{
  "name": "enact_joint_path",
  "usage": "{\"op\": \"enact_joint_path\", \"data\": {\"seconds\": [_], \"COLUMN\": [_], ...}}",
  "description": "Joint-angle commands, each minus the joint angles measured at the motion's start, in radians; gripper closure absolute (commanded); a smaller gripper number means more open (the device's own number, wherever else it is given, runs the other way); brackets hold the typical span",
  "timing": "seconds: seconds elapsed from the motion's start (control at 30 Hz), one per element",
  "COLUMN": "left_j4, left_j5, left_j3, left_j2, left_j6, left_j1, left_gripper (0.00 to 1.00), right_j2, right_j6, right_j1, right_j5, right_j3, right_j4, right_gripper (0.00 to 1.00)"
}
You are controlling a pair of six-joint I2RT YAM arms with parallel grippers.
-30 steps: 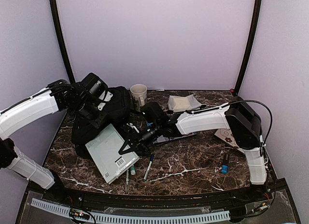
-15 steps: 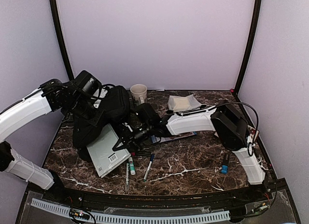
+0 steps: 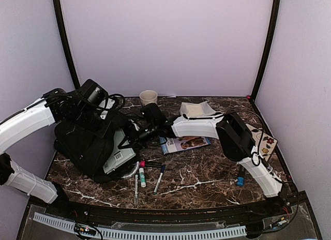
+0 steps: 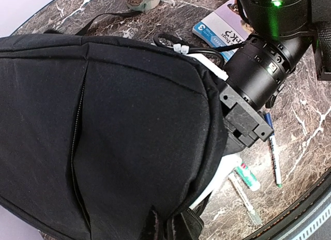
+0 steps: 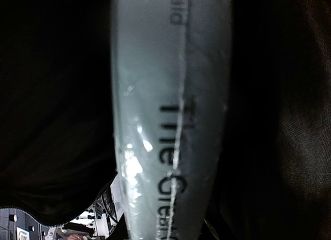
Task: Pack the student bag
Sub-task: Place the book in the largest pocket of the bag.
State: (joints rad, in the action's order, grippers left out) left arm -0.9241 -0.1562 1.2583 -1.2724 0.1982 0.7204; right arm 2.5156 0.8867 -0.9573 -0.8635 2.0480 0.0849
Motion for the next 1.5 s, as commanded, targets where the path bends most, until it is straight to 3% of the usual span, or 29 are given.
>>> {"op": "enact_joint_path", "data": {"seconds": [0.0,0.27,0.57,0.7,0.77,0.97,1.17,1.47], "left_j4": [0.074,0.129,0.222,0.301,0.33,0.361,0.4,0.436], "left_j5": [0.021,-0.058,0.089,0.136,0.132,0.089,0.076,0.067], "left_j3": [-0.014,-0.025,-0.058,-0.126,-0.147,-0.178,-0.223,-0.245], "left_j2": [0.049,0.052,0.089,0.159,0.194,0.233,0.222,0.185], "left_j6": [-0.012,-0.06,-0.163,-0.197,-0.209,-0.248,-0.261,-0.262], "left_j1": [0.009,0.008,0.009,0.008,0.008,0.009,0.009,0.009], "left_gripper": [1.0,1.0,1.0,1.0,1.0,1.0,1.0,1.0], "right_j2": [-0.012,-0.102,-0.109,-0.081,-0.064,-0.056,-0.124,-0.271], "right_j6": [-0.036,-0.014,0.011,0.179,0.176,0.15,-0.04,-0.208], "right_j1": [-0.011,-0.067,-0.1,-0.097,-0.092,-0.057,-0.043,-0.005], "right_j5": [-0.019,-0.042,-0.061,-0.127,-0.113,-0.084,-0.027,0.018], "right_j3": [0.033,-0.064,-0.058,-0.107,-0.112,-0.16,-0.157,-0.285], "right_j4": [-0.087,-0.085,-0.094,-0.3,-0.283,-0.242,-0.071,0.02], "right_gripper": [1.0,1.0,1.0,1.0,1.0,0.74,0.49,0.37]}}
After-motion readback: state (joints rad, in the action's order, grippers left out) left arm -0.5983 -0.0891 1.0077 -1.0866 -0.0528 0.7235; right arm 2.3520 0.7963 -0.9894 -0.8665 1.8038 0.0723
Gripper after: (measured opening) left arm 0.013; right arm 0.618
